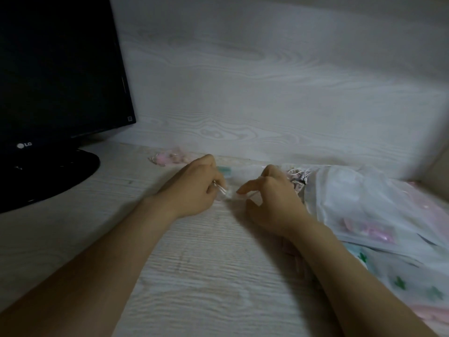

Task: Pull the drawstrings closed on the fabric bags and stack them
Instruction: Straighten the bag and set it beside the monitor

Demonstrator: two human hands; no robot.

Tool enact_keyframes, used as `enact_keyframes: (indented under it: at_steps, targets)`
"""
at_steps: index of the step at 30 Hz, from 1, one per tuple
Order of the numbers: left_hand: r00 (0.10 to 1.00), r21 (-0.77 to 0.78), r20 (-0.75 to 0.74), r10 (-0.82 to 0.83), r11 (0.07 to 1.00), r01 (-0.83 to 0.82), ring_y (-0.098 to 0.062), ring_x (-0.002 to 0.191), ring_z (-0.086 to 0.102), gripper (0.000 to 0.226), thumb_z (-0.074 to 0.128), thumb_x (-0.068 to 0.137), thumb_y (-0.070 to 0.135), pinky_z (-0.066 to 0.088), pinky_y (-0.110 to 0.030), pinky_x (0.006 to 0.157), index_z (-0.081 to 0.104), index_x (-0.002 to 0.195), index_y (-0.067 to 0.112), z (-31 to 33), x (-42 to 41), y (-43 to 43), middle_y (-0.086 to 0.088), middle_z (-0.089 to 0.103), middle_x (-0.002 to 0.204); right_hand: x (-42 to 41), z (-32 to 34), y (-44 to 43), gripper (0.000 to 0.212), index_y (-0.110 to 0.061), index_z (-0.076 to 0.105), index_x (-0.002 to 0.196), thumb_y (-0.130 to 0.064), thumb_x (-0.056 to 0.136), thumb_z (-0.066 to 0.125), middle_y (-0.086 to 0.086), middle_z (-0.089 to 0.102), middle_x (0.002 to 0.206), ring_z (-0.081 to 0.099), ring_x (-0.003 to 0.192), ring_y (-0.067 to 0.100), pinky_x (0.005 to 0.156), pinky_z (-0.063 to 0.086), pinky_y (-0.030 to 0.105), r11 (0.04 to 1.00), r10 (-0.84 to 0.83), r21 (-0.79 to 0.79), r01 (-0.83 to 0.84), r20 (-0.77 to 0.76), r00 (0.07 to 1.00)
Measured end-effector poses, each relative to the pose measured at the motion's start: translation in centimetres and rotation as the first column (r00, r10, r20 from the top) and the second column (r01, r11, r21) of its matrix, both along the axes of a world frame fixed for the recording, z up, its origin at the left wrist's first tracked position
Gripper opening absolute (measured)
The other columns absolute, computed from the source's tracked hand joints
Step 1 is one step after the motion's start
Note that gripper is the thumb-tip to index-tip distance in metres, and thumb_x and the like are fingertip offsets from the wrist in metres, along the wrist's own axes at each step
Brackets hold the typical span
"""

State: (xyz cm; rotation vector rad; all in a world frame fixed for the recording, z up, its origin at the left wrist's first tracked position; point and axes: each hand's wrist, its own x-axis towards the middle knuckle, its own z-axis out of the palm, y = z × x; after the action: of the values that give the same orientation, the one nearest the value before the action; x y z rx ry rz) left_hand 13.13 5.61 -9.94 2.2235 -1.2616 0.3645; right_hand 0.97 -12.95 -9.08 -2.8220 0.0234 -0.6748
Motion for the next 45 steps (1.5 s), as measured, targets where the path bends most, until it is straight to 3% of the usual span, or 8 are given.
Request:
enact_keyframes:
  at_steps: [8,14,24,27,31,35,39,45]
  targets:
    - [0.959,-0.048,0.228,0.167,0.986,-0.160,-0.019,0.103,0.054,0.014,0.065,0.102,0.028,0.038,-0.042,0.095,0.077,0.109,0.032,0.9,-0.5,0.0,0.008,0.055,0.103,0.1,-0.1,1.0,0.032,-0.036,0.077,0.107,-0.038,0.082,0.058,0.001,0.051,0.095,0.059,0.100,0.032,0.091,0.049,0.045,0.999,0.043,-0.029,-0.046,-0.115,0.992]
    - [0.976,-0.116,0.057,0.211,0.972,-0.203,-0.016,0.086,0.069,0.019,0.065,0.100,0.027,0.057,-0.037,0.078,0.080,0.110,0.032,1.0,-1.4,-0.3,0.008,0.078,0.094,0.1,0.1,1.3,0.043,-0.028,0.078,0.100,-0.033,0.080,0.039,0.000,0.052,0.091,0.059,0.095,0.033,0.085,0.048,0.043,1.000,0.022,-0.008,-0.023,-0.128,0.991]
    - [0.980,-0.273,-0.129,0.155,0.944,-0.185,-0.007,0.093,0.071,0.041,0.051,0.098,-0.001,0.059,-0.031,0.090,0.067,0.129,0.021,1.1,-1.8,-1.1,0.006,0.077,0.107,0.0,0.0,1.2,0.048,-0.028,0.074,0.099,-0.040,0.086,0.030,-0.001,0.056,0.095,0.058,0.093,0.026,0.087,0.043,0.041,1.000,0.014,0.021,-0.012,-0.100,0.995]
    - [0.961,-0.248,-0.120,0.251,0.929,-0.273,-0.015,0.076,0.068,0.006,0.061,0.100,0.024,0.059,-0.044,0.076,0.060,0.100,0.018,0.9,-1.4,-1.1,0.004,0.072,0.083,0.1,0.1,1.2,0.040,-0.026,0.073,0.108,-0.034,0.088,0.039,-0.005,0.056,0.081,0.060,0.081,0.016,0.079,0.045,0.033,0.992,0.009,0.128,-0.009,0.002,1.000]
    - [0.944,-0.149,-0.143,0.297,0.937,-0.318,-0.011,0.065,0.065,0.052,0.076,0.084,0.058,0.058,-0.040,0.068,0.070,0.064,0.010,0.5,-1.4,-1.1,-0.002,0.070,0.063,0.1,0.9,1.2,0.027,-0.019,0.075,0.103,-0.007,0.090,0.055,-0.013,0.051,0.047,0.048,0.046,0.005,0.053,0.037,0.016,0.865,-0.114,0.502,-0.003,0.204,0.972]
    - [0.931,-0.119,-0.176,0.320,0.932,-0.343,-0.019,0.054,0.061,0.061,0.088,0.069,0.059,0.059,-0.044,0.066,0.060,0.053,0.007,0.7,-1.5,-1.1,-0.004,0.062,0.053,0.3,1.2,0.6,0.036,-0.019,0.073,0.120,-0.003,0.091,0.058,-0.006,0.074,0.086,0.072,0.072,0.011,0.078,0.061,0.038,0.620,-0.238,0.784,-0.031,0.225,0.945]
    - [0.933,-0.046,-0.206,0.294,0.950,-0.310,-0.022,0.051,0.061,0.062,0.088,0.073,0.055,0.060,-0.043,0.071,0.063,0.050,0.003,0.6,-1.2,-0.9,-0.010,0.062,0.049,0.4,0.5,-0.4,0.046,-0.016,0.066,0.134,-0.009,0.089,0.059,0.004,0.072,0.116,0.072,0.103,0.022,0.101,0.054,0.045,0.840,-0.323,0.498,0.216,0.138,0.936]
    - [0.953,-0.024,-0.185,0.242,0.968,-0.250,-0.008,0.043,0.049,0.057,0.078,0.090,0.042,0.057,-0.037,0.069,0.065,0.049,0.004,0.5,-1.3,-1.2,-0.009,0.060,0.047,0.0,0.8,0.6,0.017,-0.019,0.074,0.078,-0.032,0.089,0.070,-0.004,0.069,0.069,0.064,0.068,0.013,0.063,0.041,0.026,0.931,-0.258,0.303,0.201,0.163,0.952]
